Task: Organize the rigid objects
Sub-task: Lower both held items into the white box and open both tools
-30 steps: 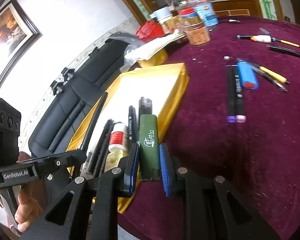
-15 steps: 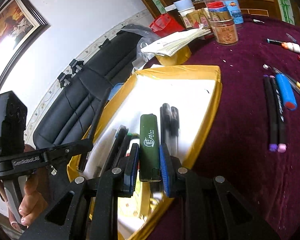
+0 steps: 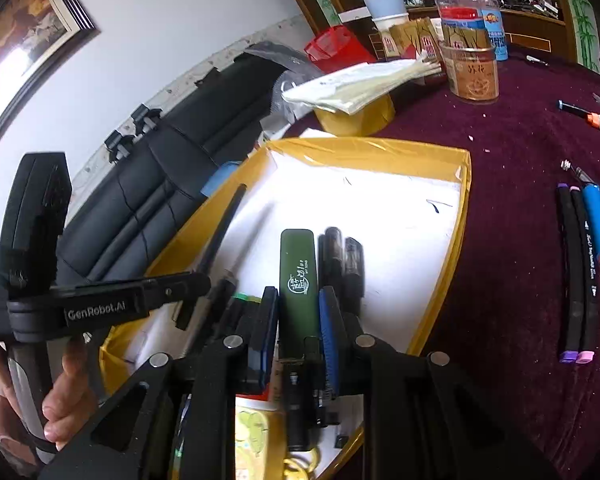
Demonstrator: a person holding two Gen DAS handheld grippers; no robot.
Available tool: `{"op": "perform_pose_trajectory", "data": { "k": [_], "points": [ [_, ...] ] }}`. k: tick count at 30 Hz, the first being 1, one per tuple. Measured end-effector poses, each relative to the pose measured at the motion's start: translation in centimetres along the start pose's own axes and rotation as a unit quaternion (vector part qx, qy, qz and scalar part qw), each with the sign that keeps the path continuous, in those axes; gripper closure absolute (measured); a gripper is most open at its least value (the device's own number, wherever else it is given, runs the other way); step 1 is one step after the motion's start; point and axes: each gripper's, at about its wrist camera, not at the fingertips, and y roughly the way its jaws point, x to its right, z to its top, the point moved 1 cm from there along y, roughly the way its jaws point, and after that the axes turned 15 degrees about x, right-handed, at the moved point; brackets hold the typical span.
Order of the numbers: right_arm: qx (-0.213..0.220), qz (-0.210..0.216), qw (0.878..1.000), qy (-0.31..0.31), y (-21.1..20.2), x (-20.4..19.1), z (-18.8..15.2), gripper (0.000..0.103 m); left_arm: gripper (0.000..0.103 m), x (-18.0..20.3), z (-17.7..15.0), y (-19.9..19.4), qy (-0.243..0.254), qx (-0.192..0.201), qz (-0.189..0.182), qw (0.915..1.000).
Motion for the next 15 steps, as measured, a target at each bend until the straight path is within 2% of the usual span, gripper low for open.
{"op": "perform_pose_trajectory", "data": {
  "k": [5,7,9,11,12,13,14,15],
  "points": [
    [-0.006,-0.007,1.0,-0.013,0.9,0.1,-0.3,0.083,0.091,0.1,-0.2,1.3,0.008,-0.012,0.003,0.9999],
    [-0.006,-0.012,1.0,-0.023,1.1,-0.2,-0.4,0.083,0.08,0.1,-0.3,1.3,0.004,-0.013,-0.006,0.9999],
    [-0.005,-0.019,0.999,-0.032,1.2,-0.4,-0.4,0.083,0.046,-0.2,-0.3,1.1,-0.005,-0.011,-0.011,0.9999],
    [-0.006,-0.017,0.999,-0.036,1.4,-0.6,-0.4,0.076,0.037,-0.2,-0.2,0.3,-0.006,0.009,-0.008,0.9999],
    [-0.007,-0.013,0.999,-0.039,1.4,-0.8,-0.4,0.072,0.036,-0.1,-0.3,0.0,-0.002,0.013,-0.01,0.9999],
    [-0.006,-0.008,0.999,-0.039,1.3,-0.9,-0.4,0.061,0.036,0.1,-0.4,-0.5,0.003,0.015,-0.014,0.9998],
    [-0.003,-0.002,0.999,-0.034,1.0,-1.0,-0.3,0.056,0.036,0.3,-0.5,-0.9,0.005,0.019,-0.019,0.9996],
    [0.002,0.006,1.0,-0.03,0.5,-1.1,-0.3,0.056,0.036,0.6,-0.6,-1.4,0.006,0.025,-0.024,0.9994]
  ]
}}
